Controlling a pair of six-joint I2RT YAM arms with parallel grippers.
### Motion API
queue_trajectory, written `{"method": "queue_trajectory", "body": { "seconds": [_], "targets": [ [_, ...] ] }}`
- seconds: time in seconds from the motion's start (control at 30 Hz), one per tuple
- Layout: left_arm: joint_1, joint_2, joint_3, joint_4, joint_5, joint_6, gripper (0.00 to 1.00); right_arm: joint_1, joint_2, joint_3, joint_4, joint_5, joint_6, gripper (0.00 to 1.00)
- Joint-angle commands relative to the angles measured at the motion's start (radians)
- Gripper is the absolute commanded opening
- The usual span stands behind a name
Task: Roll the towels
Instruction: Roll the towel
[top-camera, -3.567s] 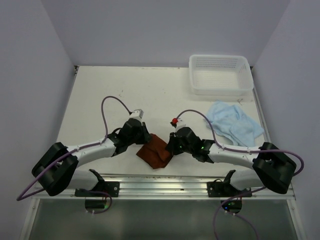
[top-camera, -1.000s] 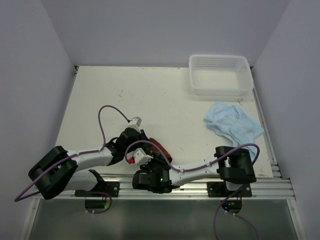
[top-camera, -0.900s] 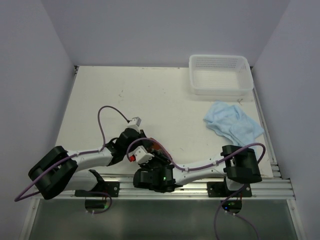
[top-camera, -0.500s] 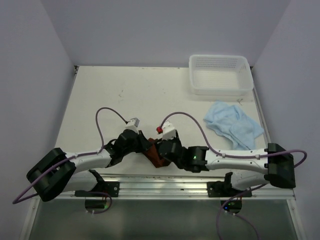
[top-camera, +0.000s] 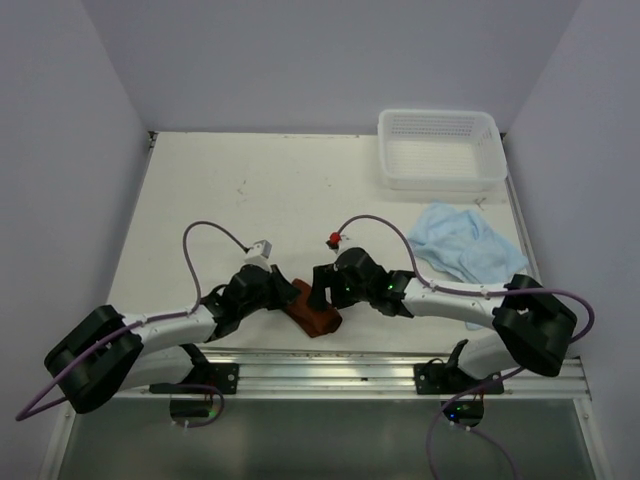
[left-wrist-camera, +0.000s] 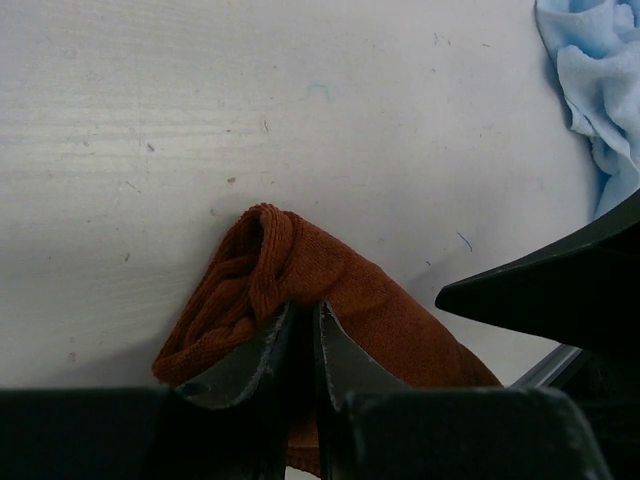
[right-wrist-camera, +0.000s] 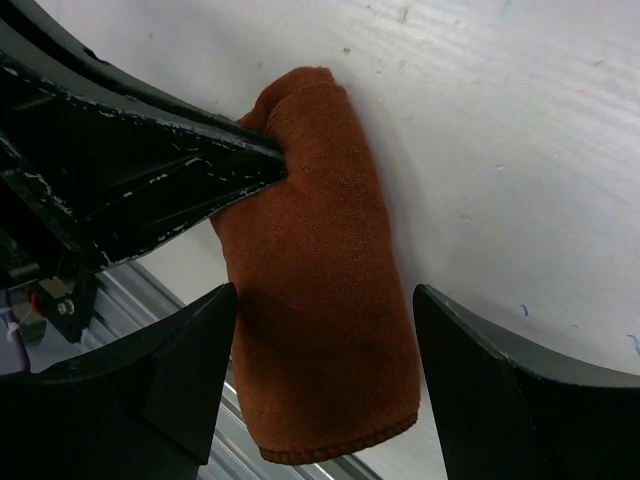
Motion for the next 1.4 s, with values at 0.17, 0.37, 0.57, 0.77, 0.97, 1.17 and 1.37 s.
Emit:
{"method": "queue_trajectory", "body": {
  "seconds": [0.17,0.37,0.57,0.77,0.97,1.17,1.37],
  "targets": [
    [-0.010,-0.006,-0.057,-0.114,-0.045,0.000,0.16,-0.004,0.090,-0.004,0.080,-0.122,0.038,0.76],
    [-0.013,-0.011,-0.067,-0.105,-0.052,-0.011,0.15,0.003,0.123,-0.033,0.092,-0.142,0.039,0.75],
    [-0.013,-0.011,-0.068,-0.106,-0.059,-0.016,0.15,0.058,0.154,-0.020,0.063,-0.102,-0.007,0.64],
    [-0.011,-0.023,0.024,-0.205,-0.108,0.035,0.16,0.157,0.148,0.036,-0.014,0.078,-0.083,0.38],
    [0.019,-0.078,0.169,-0.309,-0.133,0.100,0.18,0.255,0.117,0.076,-0.112,0.370,-0.142,0.33],
    [0.041,-0.115,0.224,-0.321,-0.088,0.095,0.19,0.356,0.154,0.160,-0.229,0.651,-0.231,0.33],
    [0.041,-0.091,0.248,-0.306,-0.033,0.081,0.19,0.445,0.241,0.235,-0.287,0.771,-0.255,0.35]
  ]
}}
